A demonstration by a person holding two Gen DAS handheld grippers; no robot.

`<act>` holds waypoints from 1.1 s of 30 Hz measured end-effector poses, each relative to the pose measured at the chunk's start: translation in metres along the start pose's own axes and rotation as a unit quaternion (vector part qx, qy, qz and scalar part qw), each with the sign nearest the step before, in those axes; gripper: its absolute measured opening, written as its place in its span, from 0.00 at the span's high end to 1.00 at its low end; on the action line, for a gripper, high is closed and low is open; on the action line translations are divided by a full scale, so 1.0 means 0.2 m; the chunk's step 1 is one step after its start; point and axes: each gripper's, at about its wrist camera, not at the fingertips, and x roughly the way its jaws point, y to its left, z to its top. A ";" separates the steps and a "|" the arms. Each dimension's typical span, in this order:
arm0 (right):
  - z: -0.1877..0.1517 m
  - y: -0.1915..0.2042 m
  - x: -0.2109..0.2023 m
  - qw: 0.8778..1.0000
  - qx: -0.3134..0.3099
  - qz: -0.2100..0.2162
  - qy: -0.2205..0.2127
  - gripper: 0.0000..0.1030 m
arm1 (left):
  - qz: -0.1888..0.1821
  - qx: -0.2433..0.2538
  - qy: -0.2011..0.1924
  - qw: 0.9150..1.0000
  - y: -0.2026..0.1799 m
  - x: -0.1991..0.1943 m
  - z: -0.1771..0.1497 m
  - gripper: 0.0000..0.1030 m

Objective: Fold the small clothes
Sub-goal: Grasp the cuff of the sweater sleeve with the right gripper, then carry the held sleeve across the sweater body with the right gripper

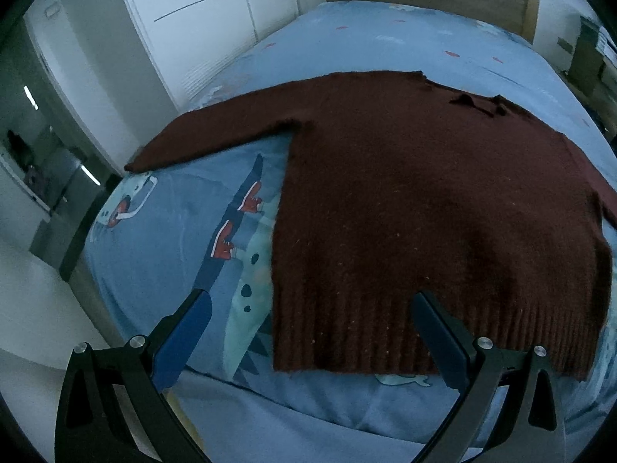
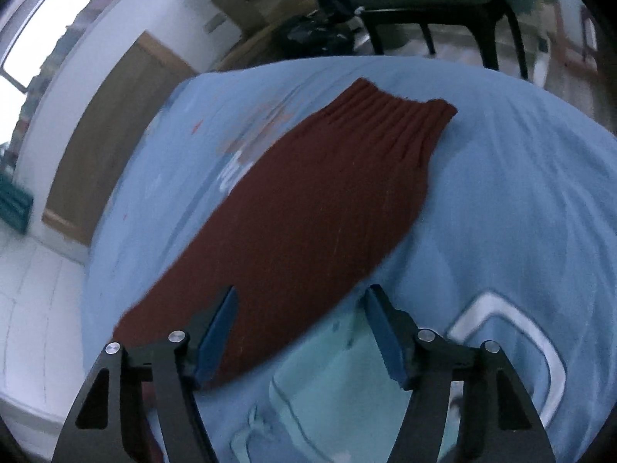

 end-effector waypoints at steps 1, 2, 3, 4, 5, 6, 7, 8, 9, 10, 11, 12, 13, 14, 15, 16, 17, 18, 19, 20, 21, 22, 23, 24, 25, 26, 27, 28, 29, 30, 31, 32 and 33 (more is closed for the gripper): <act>0.02 -0.01 0.01 1.000 0.006 0.002 -0.002 0.34 | 0.001 0.000 0.000 1.000 0.00 0.00 0.00 0.01; 0.03 -0.01 0.01 1.000 0.013 0.005 -0.005 0.34 | 0.004 0.001 -0.001 1.000 0.00 0.00 0.00 0.01; 0.05 -0.02 0.02 1.000 0.019 0.008 -0.007 0.35 | 0.004 0.001 -0.002 1.000 0.00 0.00 0.00 0.01; 0.06 -0.02 0.02 1.000 0.025 0.011 -0.009 0.35 | 0.005 0.000 0.000 1.000 0.01 0.00 0.01 0.01; 0.08 -0.04 0.03 0.999 0.037 0.017 -0.013 0.35 | 0.005 -0.001 0.000 1.000 0.01 0.01 0.00 0.01; 0.10 -0.05 0.03 0.999 0.046 0.021 -0.016 0.37 | 0.005 -0.002 0.001 1.000 0.01 0.01 0.00 0.01; 0.12 -0.07 0.04 0.998 0.060 0.025 -0.021 0.42 | 0.005 -0.003 0.003 1.000 0.01 0.02 0.00 0.01; 0.13 -0.09 0.04 0.997 0.071 0.028 -0.024 0.44 | 0.005 -0.003 0.004 1.000 0.01 0.02 0.00 0.01; 0.16 -0.11 0.06 0.996 0.085 0.029 -0.025 0.51 | 0.004 -0.003 0.005 1.000 0.01 0.02 0.00 0.01; 0.17 -0.13 0.06 0.995 0.094 0.029 -0.024 0.58 | 0.004 -0.003 0.006 1.000 0.01 0.03 -0.01 0.01; 0.18 -0.14 0.06 0.994 0.101 0.029 -0.024 0.62 | 0.003 -0.002 0.007 1.000 0.00 0.03 -0.01 0.01; 0.19 -0.14 0.06 0.994 0.107 0.030 -0.023 0.68 | 0.003 -0.002 0.008 1.000 0.00 0.03 -0.01 0.01; 0.21 -0.15 0.07 0.993 0.112 0.033 -0.021 0.75 | 0.002 -0.001 0.009 1.000 0.00 0.03 -0.01 0.01; 0.21 -0.14 0.07 0.993 0.109 0.036 -0.017 0.79 | 0.001 -0.001 0.011 1.000 0.00 0.04 -0.02 0.01; 0.22 -0.12 0.07 0.995 0.097 0.037 -0.012 0.85 | 0.000 -0.001 0.012 1.000 0.00 0.04 -0.02 0.01; 0.23 -0.09 0.06 0.996 0.079 0.036 -0.010 0.87 | -0.002 -0.001 0.012 1.000 0.00 0.04 -0.02 0.01; 0.23 -0.06 0.05 0.997 0.068 0.039 -0.010 0.88 | -0.005 -0.001 0.013 1.000 -0.01 0.05 -0.02 0.01; 0.23 -0.01 0.05 0.997 0.058 0.049 -0.009 0.89 | -0.009 -0.003 0.013 1.000 -0.01 0.05 -0.02 0.01; 0.24 0.02 0.04 0.997 0.052 0.056 -0.009 0.89 | -0.014 -0.004 0.013 1.000 -0.01 0.05 -0.02 0.01; 0.24 0.04 0.04 0.997 0.047 0.062 -0.009 0.89 | -0.017 -0.005 0.014 1.000 -0.01 0.05 -0.01 0.01; 0.23 0.08 0.03 0.997 0.041 0.069 -0.009 0.89 | -0.019 -0.005 0.013 1.000 -0.01 0.05 -0.01 0.01; 0.23 0.13 0.03 0.996 0.035 0.077 -0.006 0.90 | -0.022 -0.007 0.012 1.000 -0.01 0.05 -0.01 0.01; 0.22 0.18 0.02 0.996 0.029 0.087 -0.003 0.90 | -0.024 -0.009 0.012 1.000 0.00 0.05 -0.01 0.01; 0.23 0.23 0.03 0.995 0.024 0.096 0.001 0.90 | -0.027 -0.011 0.012 1.000 0.00 0.05 -0.01 0.01; 0.22 0.27 0.03 0.995 0.018 0.103 0.005 0.90 | -0.030 -0.014 0.014 0.999 0.01 0.05 -0.01 0.01; 0.20 0.32 0.04 0.994 0.013 0.109 0.010 0.90 | -0.035 -0.018 0.015 0.999 0.02 0.05 -0.01 0.01; 0.18 0.38 0.04 0.992 0.007 0.121 0.018 0.90 | -0.039 -0.021 0.017 0.999 0.02 0.05 -0.01 0.01; 0.16 0.44 0.05 0.991 0.003 0.130 0.023 0.90 | -0.043 -0.025 0.018 0.999 0.04 0.05 -0.01 0.01; 0.14 0.49 0.06 0.990 -0.002 0.141 0.031 0.90 | -0.046 -0.027 0.018 0.998 0.05 0.05 -0.01 0.01; 0.10 0.57 0.06 0.987 -0.011 0.153 0.039 0.90 | -0.048 -0.029 0.018 0.998 0.05 0.05 -0.02 0.01; 0.07 0.62 0.07 0.986 -0.017 0.160 0.046 0.90 | -0.051 -0.031 0.017 0.998 0.06 0.05 -0.02 0.01; 0.05 0.67 0.07 0.984 -0.022 0.168 0.053 0.90 | -0.054 -0.035 0.017 0.998 0.08 0.04 -0.02 0.01; 0.00 0.76 0.08 0.981 -0.030 0.179 0.064 0.90 | -0.054 -0.037 0.017 0.998 0.09 0.04 -0.02 0.01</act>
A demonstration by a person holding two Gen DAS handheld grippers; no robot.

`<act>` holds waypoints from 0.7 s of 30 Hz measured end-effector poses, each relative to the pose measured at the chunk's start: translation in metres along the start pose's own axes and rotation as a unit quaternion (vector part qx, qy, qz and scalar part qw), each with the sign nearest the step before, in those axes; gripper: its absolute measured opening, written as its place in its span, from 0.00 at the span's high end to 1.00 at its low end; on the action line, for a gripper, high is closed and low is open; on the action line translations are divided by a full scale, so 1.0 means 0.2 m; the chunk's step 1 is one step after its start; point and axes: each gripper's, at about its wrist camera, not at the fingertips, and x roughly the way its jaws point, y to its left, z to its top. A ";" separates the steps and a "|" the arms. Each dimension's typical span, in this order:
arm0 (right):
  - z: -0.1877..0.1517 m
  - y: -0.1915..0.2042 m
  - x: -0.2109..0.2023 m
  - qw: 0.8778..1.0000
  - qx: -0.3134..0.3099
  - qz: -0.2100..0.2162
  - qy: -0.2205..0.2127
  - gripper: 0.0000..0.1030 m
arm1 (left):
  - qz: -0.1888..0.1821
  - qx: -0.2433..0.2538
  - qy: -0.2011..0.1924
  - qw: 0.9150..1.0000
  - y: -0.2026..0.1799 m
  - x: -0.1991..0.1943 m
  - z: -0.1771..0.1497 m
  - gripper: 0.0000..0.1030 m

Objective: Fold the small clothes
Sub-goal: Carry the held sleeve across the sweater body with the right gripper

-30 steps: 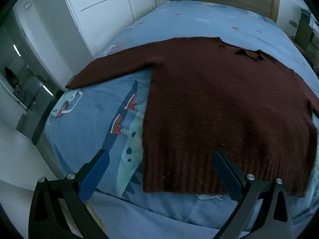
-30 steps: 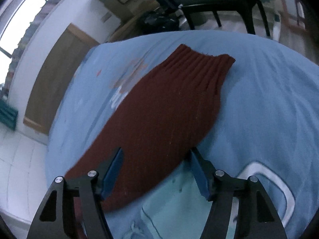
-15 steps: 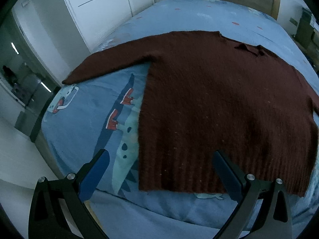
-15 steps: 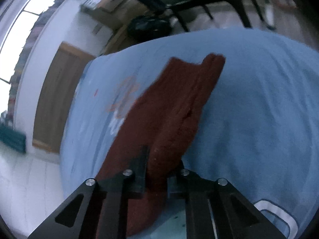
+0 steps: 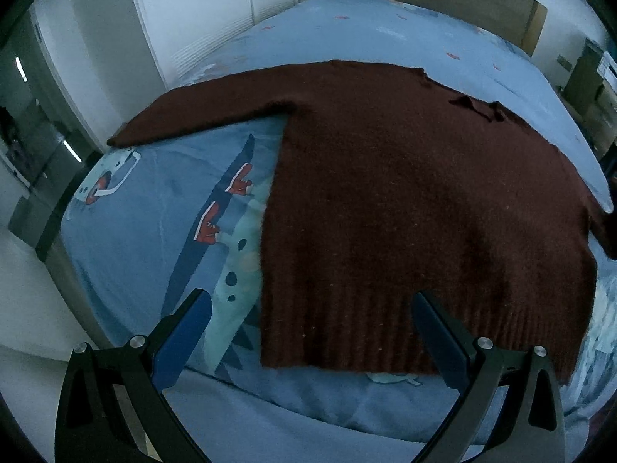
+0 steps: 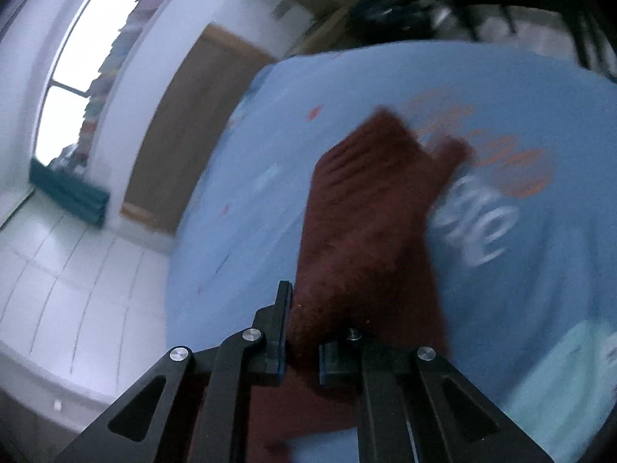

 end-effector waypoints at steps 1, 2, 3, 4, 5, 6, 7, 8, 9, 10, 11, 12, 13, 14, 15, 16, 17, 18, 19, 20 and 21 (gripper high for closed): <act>-0.03 0.05 0.03 1.000 -0.003 0.007 0.008 0.90 | -0.002 -0.004 0.000 1.000 0.02 0.00 0.00 0.01; -0.07 0.10 0.06 1.000 -0.005 0.016 0.017 0.90 | -0.005 -0.011 0.001 1.000 0.04 0.00 0.00 0.01; -0.10 0.15 0.11 0.999 -0.007 0.025 0.027 0.90 | -0.006 -0.014 0.001 1.000 0.05 0.00 -0.01 0.01; -0.15 0.21 0.15 0.999 -0.010 0.033 0.038 0.90 | -0.008 -0.019 0.001 1.000 0.08 -0.01 -0.01 0.01; -0.18 0.26 0.18 0.998 -0.013 0.040 0.047 0.90 | -0.009 -0.022 0.000 1.000 0.09 -0.01 -0.01 0.01; -0.24 0.34 0.24 0.997 -0.019 0.051 0.060 0.90 | -0.009 -0.025 -0.001 1.000 0.11 -0.01 -0.01 0.01; -0.27 0.39 0.27 0.996 -0.022 0.058 0.069 0.90 | -0.010 -0.029 -0.002 1.000 0.13 -0.02 -0.01 0.01; -0.33 0.45 0.32 0.994 -0.027 0.065 0.079 0.90 | -0.010 -0.030 -0.004 0.999 0.14 -0.02 -0.01 0.01; -0.37 0.50 0.35 0.993 -0.030 0.071 0.089 0.90 | -0.010 -0.032 -0.005 0.999 0.15 -0.02 -0.01 0.01; -0.43 0.57 0.40 0.992 -0.028 0.072 0.098 0.90 | -0.010 -0.034 -0.006 0.999 0.17 -0.02 -0.01 0.01; -0.48 0.61 0.44 0.991 -0.030 0.079 0.107 0.90 | -0.010 -0.036 -0.006 0.999 0.18 -0.03 -0.01 0.01; -0.55 0.68 0.49 0.988 -0.034 0.087 0.120 0.90 | -0.011 -0.038 -0.006 0.999 0.20 -0.03 -0.01 0.01; -0.59 0.74 0.53 0.987 -0.038 0.093 0.128 0.90 | -0.012 -0.042 -0.006 0.999 0.22 -0.03 -0.02 0.01; -0.63 0.79 0.57 0.985 -0.043 0.099 0.135 0.90 | -0.012 -0.044 -0.005 0.999 0.24 -0.02 -0.01 0.01; -0.67 0.84 0.61 0.983 -0.047 0.106 0.143 0.90 | -0.012 -0.048 -0.005 0.999 0.26 -0.02 -0.02 0.01; -0.71 0.90 0.64 0.981 -0.050 0.113 0.150 0.90 | -0.011 -0.052 -0.004 0.999 0.27 -0.02 -0.02 0.01; -0.75 0.94 0.68 0.979 -0.053 0.119 0.156 0.90 | -0.011 -0.058 -0.003 0.998 0.30 -0.02 -0.03 0.01; -0.82 1.00 0.71 0.976 -0.059 0.128 0.165 0.90 | -0.010 -0.061 -0.003 0.998 0.32 -0.02 -0.03 0.01; -0.86 1.04 0.74 0.975 -0.062 0.133 0.170 0.90 | -0.009 -0.064 -0.003 0.998 0.34 -0.02 -0.03 0.01; -0.91 1.08 0.77 0.972 -0.067 0.138 0.176 0.90 | -0.008 -0.070 -0.003 0.998 0.37 -0.02 -0.04 0.01; -0.97 1.11 0.80 0.970 -0.071 0.142 0.183 0.90 | -0.006 -0.073 -0.002 0.997 0.38 -0.02 -0.04 0.01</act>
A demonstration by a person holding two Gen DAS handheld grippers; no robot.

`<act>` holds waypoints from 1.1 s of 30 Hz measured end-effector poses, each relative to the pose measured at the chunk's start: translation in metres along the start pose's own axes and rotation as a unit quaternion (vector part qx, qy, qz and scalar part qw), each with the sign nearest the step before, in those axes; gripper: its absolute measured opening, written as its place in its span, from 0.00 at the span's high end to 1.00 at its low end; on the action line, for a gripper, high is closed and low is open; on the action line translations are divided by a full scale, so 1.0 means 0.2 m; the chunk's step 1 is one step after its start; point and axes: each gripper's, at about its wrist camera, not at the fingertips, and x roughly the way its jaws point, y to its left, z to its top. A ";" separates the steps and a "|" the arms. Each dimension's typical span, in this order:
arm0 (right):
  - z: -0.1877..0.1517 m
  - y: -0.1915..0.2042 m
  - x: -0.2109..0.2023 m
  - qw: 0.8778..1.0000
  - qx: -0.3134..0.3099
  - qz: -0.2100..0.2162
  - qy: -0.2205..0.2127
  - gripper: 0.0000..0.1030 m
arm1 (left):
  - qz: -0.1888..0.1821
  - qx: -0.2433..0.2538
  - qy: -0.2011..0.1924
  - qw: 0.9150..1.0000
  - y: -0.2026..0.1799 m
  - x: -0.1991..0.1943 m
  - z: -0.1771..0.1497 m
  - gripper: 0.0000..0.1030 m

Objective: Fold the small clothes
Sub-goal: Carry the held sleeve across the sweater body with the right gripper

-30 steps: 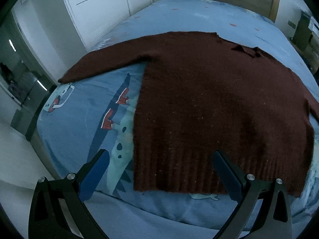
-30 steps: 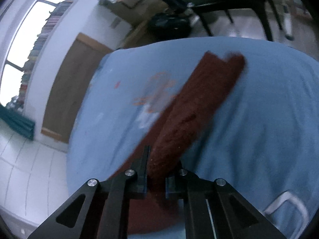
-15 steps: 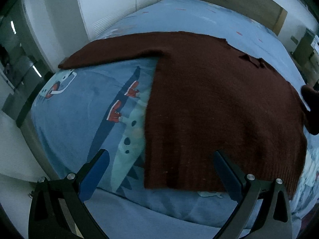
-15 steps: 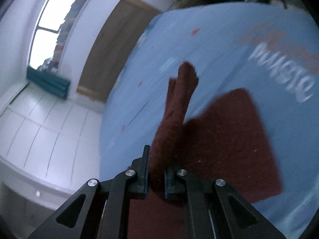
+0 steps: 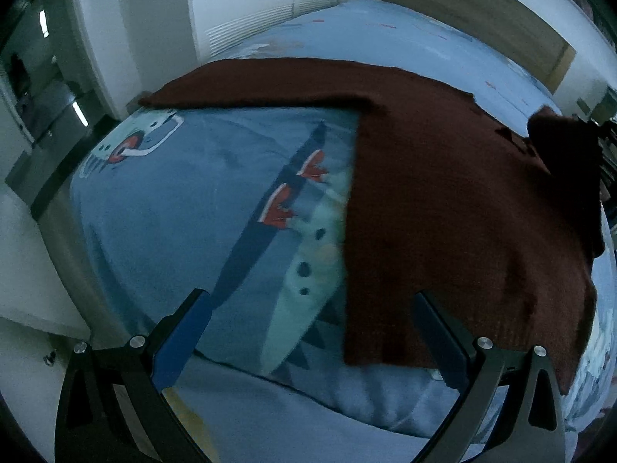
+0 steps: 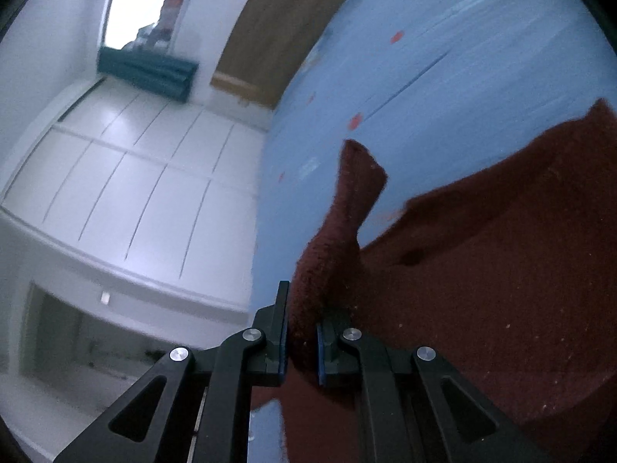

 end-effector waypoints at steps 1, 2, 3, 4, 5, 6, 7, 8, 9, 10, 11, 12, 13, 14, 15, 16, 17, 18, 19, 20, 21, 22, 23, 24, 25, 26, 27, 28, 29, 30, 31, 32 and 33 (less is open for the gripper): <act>-0.03 0.02 0.05 1.000 -0.004 0.003 0.007 0.90 | 0.001 -0.004 0.001 1.000 0.02 0.00 0.00 0.01; -0.06 0.05 0.10 1.000 -0.008 0.006 0.014 0.90 | 0.002 -0.009 0.001 1.000 0.04 0.01 0.00 0.01; -0.10 0.06 0.15 1.000 -0.011 0.008 0.024 0.90 | 0.004 -0.010 0.002 1.000 0.05 0.01 0.00 0.01; -0.13 0.07 0.19 0.999 -0.013 0.010 0.031 0.90 | 0.004 -0.013 0.003 1.000 0.07 0.02 0.00 0.01; -0.16 0.09 0.24 0.999 -0.016 0.010 0.040 0.90 | 0.005 -0.017 0.005 1.000 0.08 0.02 0.00 0.01; -0.21 0.11 0.32 0.998 -0.024 0.006 0.053 0.89 | 0.005 -0.018 0.006 1.000 0.09 0.03 -0.01 0.01; -0.25 0.12 0.35 0.998 -0.029 0.003 0.062 0.89 | 0.004 -0.021 0.008 1.000 0.10 0.04 -0.01 0.01; -0.29 0.13 0.41 0.997 -0.035 -0.002 0.073 0.89 | 0.003 -0.022 0.009 1.000 0.10 0.04 -0.01 0.01; -0.34 0.14 0.46 0.996 -0.040 -0.008 0.085 0.88 | 0.002 -0.021 0.010 1.000 0.10 0.04 -0.01 0.01; -0.39 0.14 0.51 0.994 -0.046 -0.014 0.098 0.88 | 0.001 -0.021 0.010 1.000 0.10 0.05 -0.01 0.01; -0.42 0.14 0.55 0.993 -0.050 -0.018 0.105 0.88 | 0.000 -0.020 0.010 1.000 0.10 0.05 -0.02 0.01; -0.47 0.15 0.60 0.991 -0.054 -0.024 0.116 0.88 | 0.000 -0.019 0.011 1.000 0.11 0.05 -0.02 0.01; -0.50 0.15 0.64 0.990 -0.056 -0.027 0.124 0.87 | -0.001 -0.019 0.012 1.000 0.11 0.05 -0.02 0.01; -0.52 0.15 0.66 0.989 -0.058 -0.030 0.130 0.87 | -0.001 -0.020 0.013 1.000 0.11 0.06 -0.02 0.01; -0.55 0.15 0.70 0.988 -0.062 -0.035 0.138 0.87 | -0.001 -0.022 0.015 1.000 0.12 0.06 -0.02 0.01; -0.57 0.16 0.72 0.987 -0.064 -0.036 0.141 0.87 | -0.001 -0.023 0.015 1.000 0.13 0.06 -0.02 0.01; -0.56 0.15 0.73 0.987 -0.063 -0.035 0.142 0.87 | -0.001 -0.024 0.015 1.000 0.13 0.06 -0.02 0.01; -0.56 0.16 0.73 0.988 -0.062 -0.032 0.140 0.87 | -0.001 -0.026 0.015 1.000 0.14 0.06 -0.02 0.01; -0.53 0.16 0.72 0.988 -0.062 -0.029 0.137 0.87 | 0.000 -0.027 0.015 1.000 0.15 0.07 -0.03 0.01; -0.53 0.17 0.73 0.988 -0.065 -0.031 0.135 0.87 | 0.000 -0.029 0.016 0.999 0.16 0.07 -0.03 0.01; -0.55 0.15 0.72 0.988 -0.070 -0.036 0.135 0.87 | 0.000 -0.030 0.017 0.999 0.16 0.08 -0.03 0.01; -0.55 0.14 0.73 0.987 -0.077 -0.044 0.137 0.86 | 0.001 -0.031 0.018 0.999 0.17 0.08 -0.03 0.01; -0.56 0.13 0.75 0.984 -0.086 -0.054 0.144 0.85 | 0.000 -0.033 0.019 0.999 0.17 0.09 -0.03 0.01; -0.58 0.13 0.77 0.982 -0.090 -0.061 0.151 0.82 | 0.000 -0.033 0.019 0.999 0.17 0.09 -0.03 0.01; -0.60 0.13 0.81 0.979 -0.096 -0.073 0.163 0.76 | 0.000 -0.034 0.018 0.999 0.17 0.09 -0.03 0.01; -0.63 0.12 0.83 0.976 -0.100 -0.084 0.173 0.71 | 0.000 -0.033 0.016 0.999 0.17 0.09 -0.04 0.01; -0.68 0.09 0.85 0.971 -0.107 -0.095 0.190 0.62 | 0.000 -0.032 0.015 0.999 0.17 0.09 -0.04 0.01; -0.71 0.08 0.87 0.968 -0.113 -0.100 0.199 0.59 | 0.000 -0.030 0.013 0.999 0.16 0.09 -0.04 0.01; -0.74 0.07 0.87 0.967 -0.120 -0.103 0.202 0.59 | 0.000 -0.026 0.010 1.000 0.16 0.08 -0.03 0.01; -0.76 0.07 0.87 0.965 -0.129 -0.102 0.203 0.58 | 0.000 -0.024 0.009 1.000 0.16 0.08 -0.03 0.01; -0.77 0.08 0.87 0.965 -0.132 -0.100 0.203 0.55 | -0.003 -0.022 0.007 1.000 0.15 0.08 -0.03 0.01; -0.78 0.09 0.87 0.964 -0.136 -0.099 0.205 0.54 | -0.009 -0.023 0.007 1.000 0.15 0.08 -0.03 0.01; -0.78 0.10 0.87 0.962 -0.145 -0.100 0.210 0.53 | -0.012 -0.023 0.007 1.000 0.16 0.08 -0.03 0.01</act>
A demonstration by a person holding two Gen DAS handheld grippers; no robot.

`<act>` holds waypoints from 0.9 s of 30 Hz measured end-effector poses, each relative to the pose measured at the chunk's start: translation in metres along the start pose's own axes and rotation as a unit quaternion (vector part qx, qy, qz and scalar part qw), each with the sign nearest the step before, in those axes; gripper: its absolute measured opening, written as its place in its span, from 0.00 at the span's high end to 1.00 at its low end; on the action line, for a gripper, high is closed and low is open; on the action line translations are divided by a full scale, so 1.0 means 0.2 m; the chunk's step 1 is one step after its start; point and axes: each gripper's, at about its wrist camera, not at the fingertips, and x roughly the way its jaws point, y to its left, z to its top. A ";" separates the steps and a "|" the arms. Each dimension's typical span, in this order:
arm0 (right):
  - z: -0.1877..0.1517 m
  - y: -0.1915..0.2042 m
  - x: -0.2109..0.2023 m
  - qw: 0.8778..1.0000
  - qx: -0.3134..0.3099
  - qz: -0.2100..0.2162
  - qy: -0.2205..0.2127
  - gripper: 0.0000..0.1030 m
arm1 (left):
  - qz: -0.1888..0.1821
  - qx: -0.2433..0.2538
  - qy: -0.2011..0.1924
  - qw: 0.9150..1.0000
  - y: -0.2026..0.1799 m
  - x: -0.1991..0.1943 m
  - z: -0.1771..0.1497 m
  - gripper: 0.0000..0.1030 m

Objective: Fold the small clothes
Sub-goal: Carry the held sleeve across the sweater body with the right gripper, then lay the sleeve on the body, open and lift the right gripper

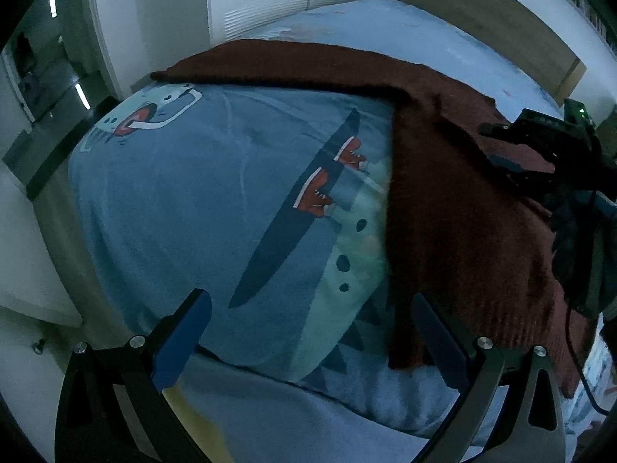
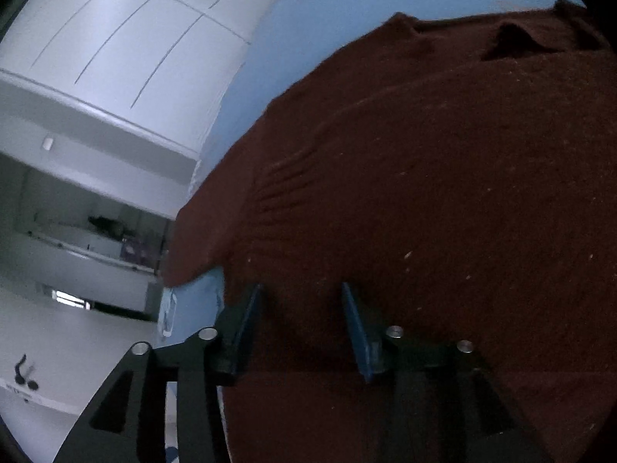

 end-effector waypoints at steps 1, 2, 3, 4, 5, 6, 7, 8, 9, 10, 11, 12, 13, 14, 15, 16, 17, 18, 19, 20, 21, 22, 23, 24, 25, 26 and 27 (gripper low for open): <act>0.00 0.02 -0.01 1.000 -0.008 -0.003 0.003 0.53 | -0.005 -0.002 0.002 1.000 0.00 0.00 0.00 0.01; 0.00 0.03 -0.02 1.000 -0.019 -0.005 0.006 0.53 | -0.008 -0.002 0.005 1.000 0.00 0.01 0.00 0.01; -0.01 0.05 -0.04 0.999 -0.040 -0.009 0.008 0.53 | -0.010 -0.001 0.009 1.000 -0.01 0.01 0.00 0.01; -0.03 0.06 -0.06 0.998 -0.054 -0.013 0.007 0.52 | -0.012 0.001 0.014 1.000 -0.01 0.02 0.00 0.01; -0.03 0.12 -0.08 0.997 -0.069 -0.020 0.003 0.52 | -0.015 0.002 0.018 1.000 -0.01 0.02 0.00 0.01; -0.04 0.13 -0.11 0.996 -0.083 -0.032 -0.005 0.52 | -0.017 0.003 0.019 1.000 -0.01 0.03 0.00 0.01; -0.04 0.13 -0.15 0.994 -0.094 -0.050 -0.016 0.52 | -0.018 0.004 0.020 1.000 -0.01 0.03 0.00 0.01; -0.03 0.12 -0.18 0.991 -0.104 -0.077 -0.029 0.52 | -0.016 0.005 0.020 1.000 -0.01 0.03 0.00 0.01; -0.03 0.11 -0.21 0.988 -0.111 -0.098 -0.037 0.52 | -0.014 0.005 0.020 1.000 -0.01 0.03 0.00 0.01; -0.02 0.11 -0.24 0.981 -0.127 -0.136 -0.050 0.52 | -0.015 0.005 0.021 1.000 -0.01 0.04 -0.01 0.01; -0.01 0.10 -0.26 0.975 -0.139 -0.164 -0.058 0.52 | -0.016 0.006 0.021 1.000 -0.01 0.04 0.00 0.01; -0.02 0.09 -0.26 0.968 -0.148 -0.193 -0.064 0.51 | -0.016 0.006 0.019 1.000 -0.01 0.04 0.00 0.01; -0.02 0.07 -0.27 0.961 -0.152 -0.219 -0.068 0.50 | -0.014 0.006 0.016 1.000 -0.02 0.04 0.00 0.01; -0.02 0.04 -0.29 0.959 -0.153 -0.230 -0.070 0.49 | -0.006 0.007 0.009 1.000 -0.02 0.03 0.00 0.01; -0.04 0.01 -0.29 0.954 -0.155 -0.246 -0.068 0.47 | -0.002 0.007 0.006 1.000 -0.02 0.02 0.00 0.01; -0.05 -0.01 -0.27 0.951 -0.159 -0.257 -0.063 0.46 | 0.002 0.007 0.002 1.000 -0.02 0.02 0.00 0.01; -0.08 -0.04 -0.25 0.948 -0.164 -0.268 -0.054 0.46 | 0.006 0.005 -0.005 1.000 -0.02 0.01 0.00 0.01; -0.10 -0.06 -0.24 0.944 -0.172 -0.278 -0.044 0.46 | 0.010 0.003 -0.010 1.000 -0.01 0.00 0.00 0.01; -0.13 -0.07 -0.22 0.942 -0.179 -0.279 -0.043 0.45 | 0.010 0.001 -0.015 1.000 -0.01 0.00 0.00 0.01; -0.17 -0.09 -0.24 0.942 -0.185 -0.277 -0.047 0.45 | 0.011 0.002 -0.019 1.000 -0.01 -0.01 0.00 0.01; -0.19 -0.10 -0.26 0.942 -0.188 -0.273 -0.050 0.44 | 0.013 0.003 -0.022 1.000 -0.01 -0.01 0.00 0.01; -0.21 -0.13 -0.31 0.943 -0.187 -0.269 -0.050 0.44 | 0.017 0.006 -0.025 1.000 -0.01 -0.01 0.00 0.01; -0.22 -0.12 -0.33 0.944 -0.188 -0.267 -0.051 0.44 | 0.018 0.009 -0.026 0.999 -0.02 0.00 -0.01 0.01; -0.23 -0.12 -0.36 0.944 -0.190 -0.264 -0.054 0.44 | 0.016 0.011 -0.023 1.000 -0.02 0.00 0.00 0.01; -0.23 -0.12 -0.37 0.943 -0.192 -0.264 -0.059 0.44 | 0.012 0.012 -0.020 1.000 -0.03 0.01 0.00 0.01; -0.23 -0.12 -0.39 0.942 -0.194 -0.266 -0.065 0.44 | 0.007 0.015 -0.016 1.000 -0.04 0.01 0.01 0.01; -0.23 -0.13 -0.42 0.940 -0.195 -0.269 -0.074 0.44 | 0.005 0.020 -0.013 1.000 -0.05 0.02 0.00 0.01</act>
